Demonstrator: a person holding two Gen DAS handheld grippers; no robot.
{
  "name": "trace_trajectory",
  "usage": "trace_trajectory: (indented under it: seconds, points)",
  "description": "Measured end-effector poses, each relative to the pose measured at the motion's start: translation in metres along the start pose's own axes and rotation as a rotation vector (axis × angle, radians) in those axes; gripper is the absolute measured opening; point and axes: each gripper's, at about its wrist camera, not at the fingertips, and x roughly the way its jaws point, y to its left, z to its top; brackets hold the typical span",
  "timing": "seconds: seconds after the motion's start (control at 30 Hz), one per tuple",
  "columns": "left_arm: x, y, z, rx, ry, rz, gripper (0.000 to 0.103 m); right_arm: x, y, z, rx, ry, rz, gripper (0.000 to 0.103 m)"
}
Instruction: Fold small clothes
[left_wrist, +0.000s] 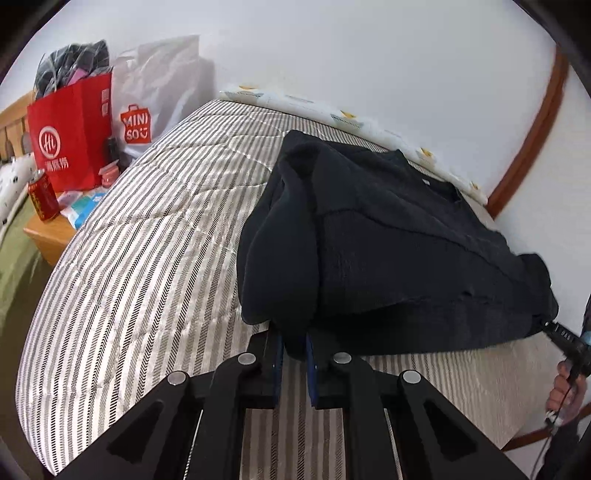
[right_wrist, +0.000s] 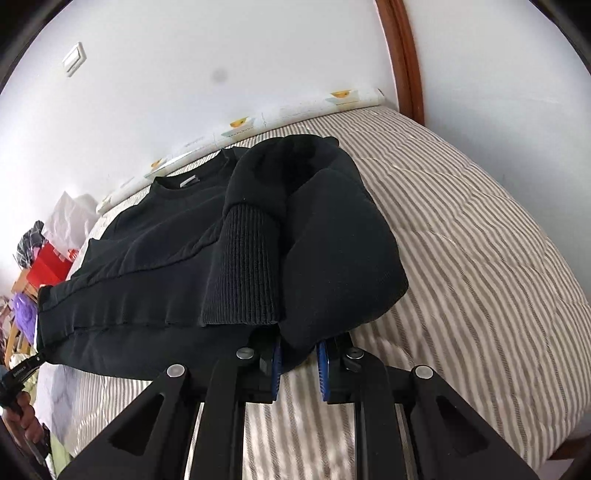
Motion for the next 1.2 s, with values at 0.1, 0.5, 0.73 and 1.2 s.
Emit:
trace_trajectory:
  seconds: [0.1,0.5,0.73,1.2]
  points:
    - [-0.003,-0.002,-0.003,0.023,0.007,0.011,0.013,-0.008,-0.004,-0.005,-0.006,0.016,-0.038,0.020]
    - [-0.036,-0.024,-0.006,0.111,-0.032,-0.085,0.022,-0.038,0.060,-0.011,-0.226,-0.031,-0.003,0.023]
    - [0.000,-0.038,0.001,0.121,0.041,-0.122,0.022,0.015,0.064,-0.013,-0.261,0.044,-0.070,0.020]
    - [0.042,-0.062,0.043,0.148,0.072,-0.097,0.022,0.037,0.076,0.023,-0.240,0.059,-0.087,0.019]
